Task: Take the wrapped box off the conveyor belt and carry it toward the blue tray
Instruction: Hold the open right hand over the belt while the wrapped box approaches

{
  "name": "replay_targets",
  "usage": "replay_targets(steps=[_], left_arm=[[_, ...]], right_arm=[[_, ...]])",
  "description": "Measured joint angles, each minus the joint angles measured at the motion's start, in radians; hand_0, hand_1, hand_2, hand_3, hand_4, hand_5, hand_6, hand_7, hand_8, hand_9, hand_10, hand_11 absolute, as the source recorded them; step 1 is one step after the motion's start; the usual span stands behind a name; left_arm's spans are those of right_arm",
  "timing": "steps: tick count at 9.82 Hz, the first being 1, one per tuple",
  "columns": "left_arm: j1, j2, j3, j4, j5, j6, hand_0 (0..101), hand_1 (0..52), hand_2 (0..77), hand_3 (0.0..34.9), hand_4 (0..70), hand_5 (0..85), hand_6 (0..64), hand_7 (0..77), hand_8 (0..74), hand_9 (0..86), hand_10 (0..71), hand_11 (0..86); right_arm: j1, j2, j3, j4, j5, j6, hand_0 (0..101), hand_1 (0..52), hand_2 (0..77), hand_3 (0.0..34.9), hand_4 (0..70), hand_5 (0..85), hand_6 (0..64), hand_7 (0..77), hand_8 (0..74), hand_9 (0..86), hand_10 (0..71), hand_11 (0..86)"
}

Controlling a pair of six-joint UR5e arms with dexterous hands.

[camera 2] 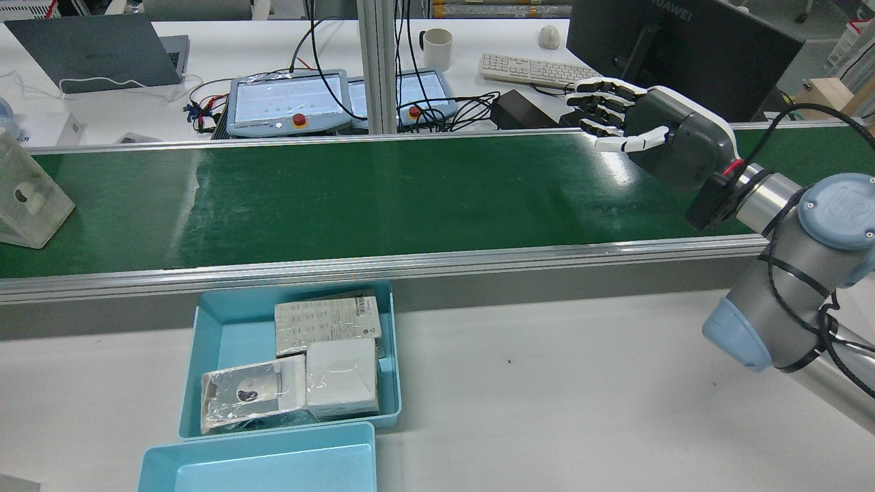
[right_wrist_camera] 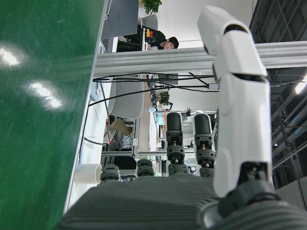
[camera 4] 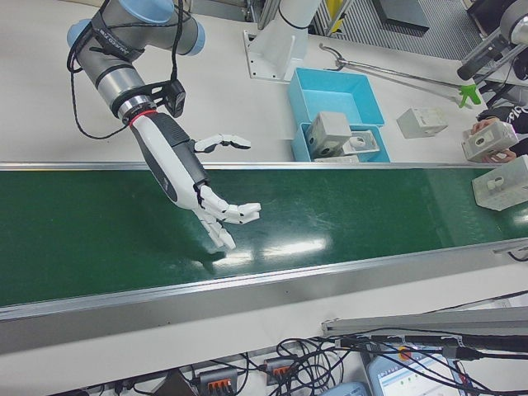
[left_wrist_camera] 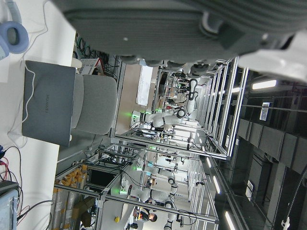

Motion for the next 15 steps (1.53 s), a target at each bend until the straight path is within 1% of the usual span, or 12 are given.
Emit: replay_targets(steps=[1, 2, 4, 5, 6, 7, 9, 10, 11, 13, 14, 15], left_arm=[[0.0, 0.0, 0.0, 0.0, 0.0, 0.0, 0, 0.0, 0.5, 0.0, 0.0, 1.1, 0.0, 0.0, 0.5, 0.0, 0.0, 0.0], [0.0, 0.0, 0.0, 0.0, 0.0, 0.0, 0, 0.0, 0.5, 0.0, 0.0, 1.1, 0.0, 0.0, 0.5, 0.0, 0.0, 0.0], [0.0, 0.0, 0.0, 0.0, 0.0, 0.0, 0, 0.0, 0.5, 0.0, 0.0, 1.1, 0.0, 0.0, 0.0, 0.0, 0.5, 0.0], [0.0, 0.0, 0.0, 0.0, 0.0, 0.0, 0, 0.0, 0.5, 0.0, 0.0, 1.1, 0.0, 0.0, 0.0, 0.0, 0.5, 0.0], [0.0, 0.0, 0.0, 0.0, 0.0, 0.0, 0, 0.0, 0.5, 0.0, 0.0, 1.1, 0.5, 0.0, 0.5, 0.0, 0.5, 0.0], [0.0, 0.0, 0.0, 0.0, 0.0, 0.0, 0, 0.0, 0.5, 0.0, 0.0, 1.1, 0.5, 0.0, 0.5, 0.0, 0.5, 0.0], [0.0, 0.0, 0.0, 0.0, 0.0, 0.0, 0, 0.0, 0.5, 0.0, 0.0, 1.1, 0.0, 0.0, 0.0, 0.0, 0.0, 0.0], [0.0, 0.0, 0.0, 0.0, 0.0, 0.0, 0, 0.0, 0.5, 0.0, 0.0, 1.1, 0.0, 0.5, 0.0, 0.0, 0.5, 0.0], [0.0, 0.0, 0.0, 0.0, 0.0, 0.0, 0, 0.0, 0.5, 0.0, 0.0, 1.1, 0.0, 0.0, 0.0, 0.0, 0.5, 0.0], [0.0, 0.0, 0.0, 0.0, 0.0, 0.0, 0, 0.0, 0.5, 0.0, 0.0, 1.1, 0.0, 0.0, 0.0, 0.0, 0.5, 0.0], [0.0, 0.0, 0.0, 0.0, 0.0, 0.0, 0, 0.0, 0.5, 0.0, 0.0, 1.1, 0.0, 0.0, 0.0, 0.0, 0.5, 0.0], [0.0, 0.0, 0.0, 0.0, 0.0, 0.0, 0, 0.0, 0.5, 0.0, 0.0, 1.1, 0.0, 0.0, 0.0, 0.0, 0.5, 0.0]], right_arm=[[0.0, 0.001, -0.005, 0.0, 0.001, 0.001, 49, 18.0, 22.9, 13.9, 11.5, 28.4, 7.6, 25.6, 0.0, 7.6, 1.6, 4.4], [-0.001, 0.002, -0.009, 0.001, 0.002, 0.002, 49, 18.0, 22.9, 13.9, 13.1, 28.9, 7.6, 27.3, 0.0, 8.7, 1.6, 4.4], [-0.002, 0.005, -0.012, 0.001, 0.003, 0.003, 49, 18.0, 22.9, 13.9, 13.1, 28.9, 7.6, 27.3, 0.0, 8.7, 2.7, 5.4], [-0.002, 0.006, -0.01, 0.0, 0.004, 0.007, 49, 17.5, 24.5, 12.1, 14.2, 30.5, 9.3, 27.3, 2.7, 8.7, 2.2, 5.4], [-0.002, 0.007, -0.009, -0.001, 0.003, 0.015, 49, 19.1, 24.5, 11.9, 15.3, 30.5, 8.7, 28.4, 2.7, 8.7, 2.2, 5.4], [-0.001, 0.007, -0.009, -0.002, 0.003, 0.023, 49, 19.1, 25.1, 12.1, 16.9, 30.5, 8.7, 28.4, 2.7, 8.7, 2.2, 5.4], [0.0, 0.006, -0.01, -0.002, 0.0, 0.039, 49, 19.1, 25.1, 12.7, 16.9, 30.5, 9.3, 29.5, 2.7, 8.7, 1.1, 3.3], [0.0, 0.005, -0.011, -0.002, 0.0, 0.043, 50, 19.1, 25.1, 14.3, 16.9, 30.5, 9.3, 29.5, 2.7, 8.7, 1.1, 3.3], [0.0, 0.004, -0.012, -0.001, -0.001, 0.044, 50, 19.1, 25.1, 13.6, 15.8, 30.5, 9.3, 26.7, 1.6, 8.2, 1.1, 3.3], [0.0, 0.002, -0.013, 0.0, -0.001, 0.046, 50, 19.1, 25.1, 13.6, 15.8, 30.5, 9.3, 26.7, 1.6, 8.2, 1.1, 3.3], [0.0, -0.001, -0.013, -0.001, -0.002, 0.047, 50, 19.1, 24.0, 13.6, 12.0, 30.5, 7.6, 26.7, 1.6, 7.6, 1.1, 3.3], [-0.001, -0.003, -0.013, 0.0, -0.003, 0.045, 50, 19.1, 24.0, 13.5, 13.1, 30.5, 7.6, 26.7, 1.6, 7.6, 1.1, 3.3]])
